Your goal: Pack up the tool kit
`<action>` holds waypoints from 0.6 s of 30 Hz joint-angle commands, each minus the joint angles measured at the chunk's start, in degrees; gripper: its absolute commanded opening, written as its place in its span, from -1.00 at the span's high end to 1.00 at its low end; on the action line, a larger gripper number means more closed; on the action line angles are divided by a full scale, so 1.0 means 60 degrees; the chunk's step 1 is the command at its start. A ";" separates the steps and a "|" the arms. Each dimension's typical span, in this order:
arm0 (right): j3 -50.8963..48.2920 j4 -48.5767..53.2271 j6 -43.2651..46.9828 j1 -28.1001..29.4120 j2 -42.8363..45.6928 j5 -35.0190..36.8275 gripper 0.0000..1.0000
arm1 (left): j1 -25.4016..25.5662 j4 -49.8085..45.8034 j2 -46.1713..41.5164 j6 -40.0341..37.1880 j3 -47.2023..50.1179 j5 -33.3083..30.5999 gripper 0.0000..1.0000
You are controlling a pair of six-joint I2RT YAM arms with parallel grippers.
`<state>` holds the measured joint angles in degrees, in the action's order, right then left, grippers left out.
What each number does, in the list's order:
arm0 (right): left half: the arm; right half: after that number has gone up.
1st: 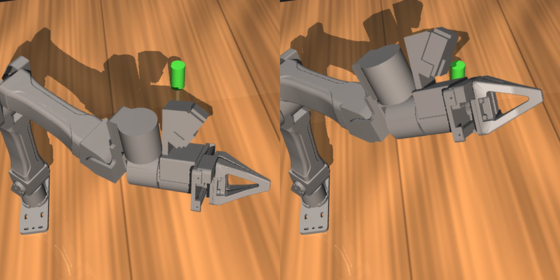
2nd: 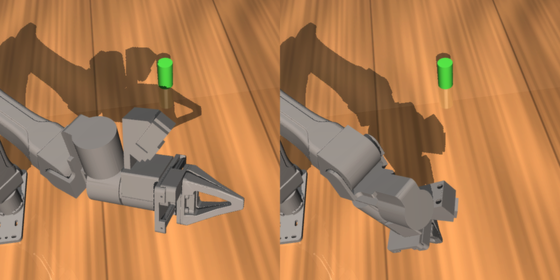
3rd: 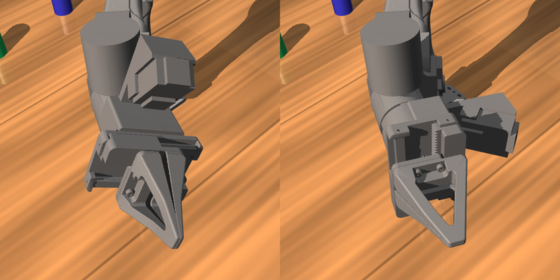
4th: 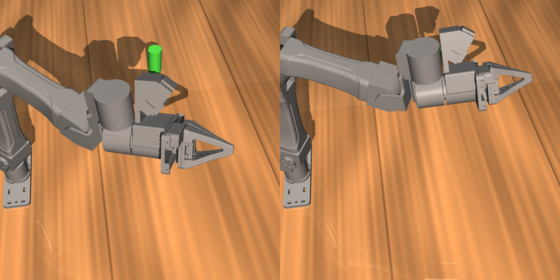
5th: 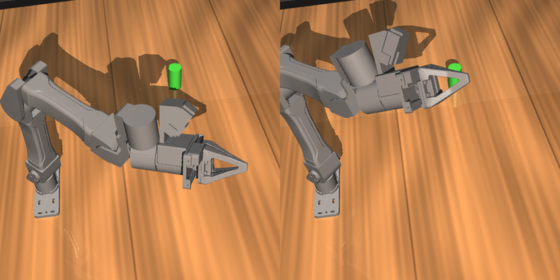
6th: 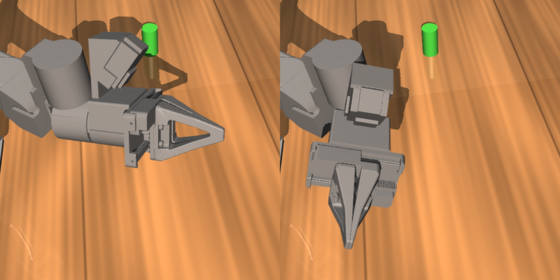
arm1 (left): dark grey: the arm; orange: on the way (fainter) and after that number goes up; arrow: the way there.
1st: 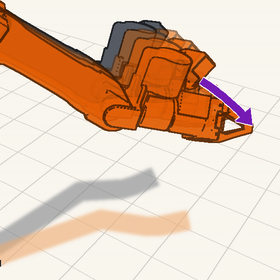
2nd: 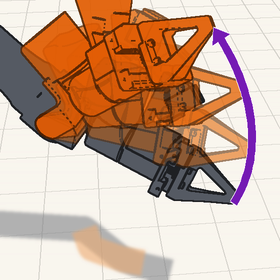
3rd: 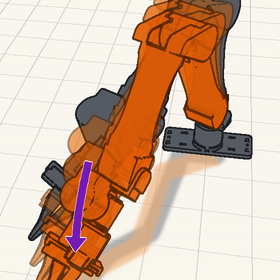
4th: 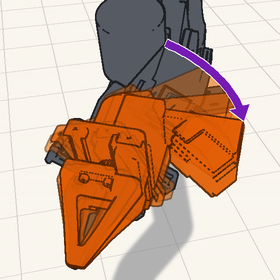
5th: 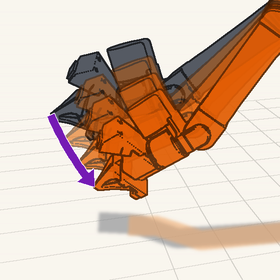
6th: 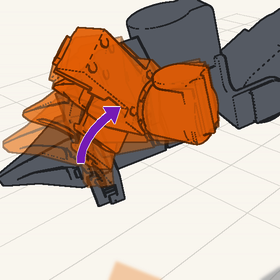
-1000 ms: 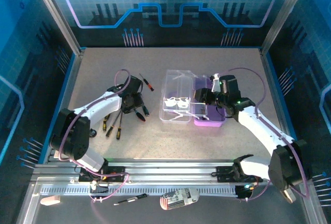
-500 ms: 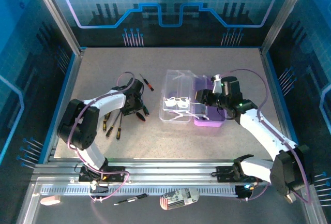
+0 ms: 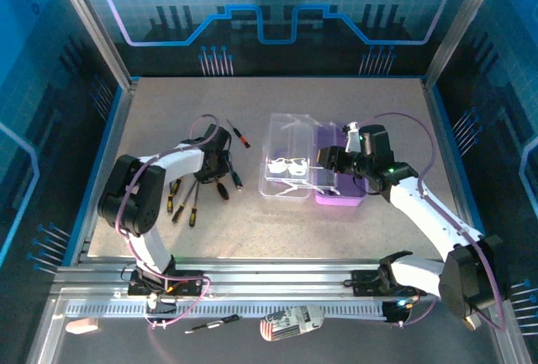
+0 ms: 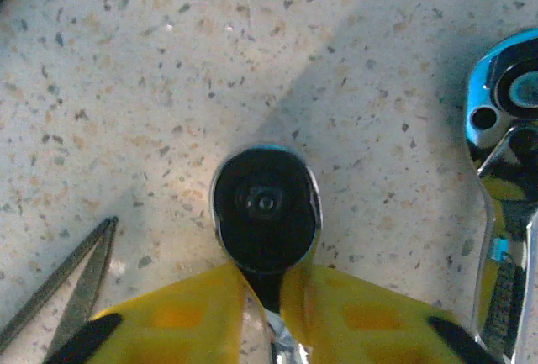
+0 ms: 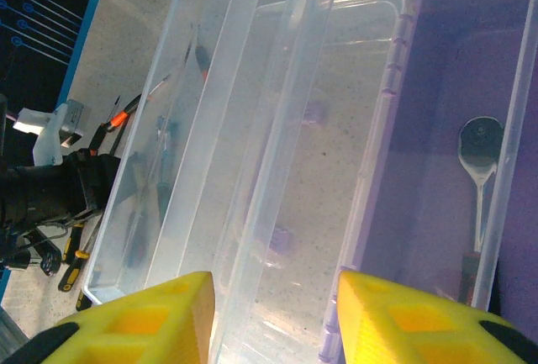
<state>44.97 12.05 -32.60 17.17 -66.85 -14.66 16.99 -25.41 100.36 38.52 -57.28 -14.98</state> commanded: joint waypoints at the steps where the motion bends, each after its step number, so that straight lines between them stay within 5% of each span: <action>1: 0.0071 0.0231 0.0028 -0.0011 0.0049 -0.0181 0.13 | -0.0166 0.0203 0.0071 -0.0346 0.0044 0.0229 0.71; 6: 0.0151 0.0389 0.0057 -0.0007 0.0209 -0.0095 0.11 | -0.0166 0.0344 -0.0087 -0.0639 0.0283 0.0261 0.75; 14: 0.0254 0.0496 0.0043 -0.0018 0.0292 -0.0093 0.11 | -0.0263 0.0258 0.0250 -0.0811 0.0220 0.0040 0.35; 18: 0.0157 0.0389 0.0056 -0.0014 0.0316 -0.0115 0.11 | -0.0319 0.0263 0.0407 -0.1039 0.0060 0.0036 0.47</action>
<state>44.99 13.78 -32.58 17.17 -66.08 -14.63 16.05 -23.66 100.82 33.80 -56.73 -14.72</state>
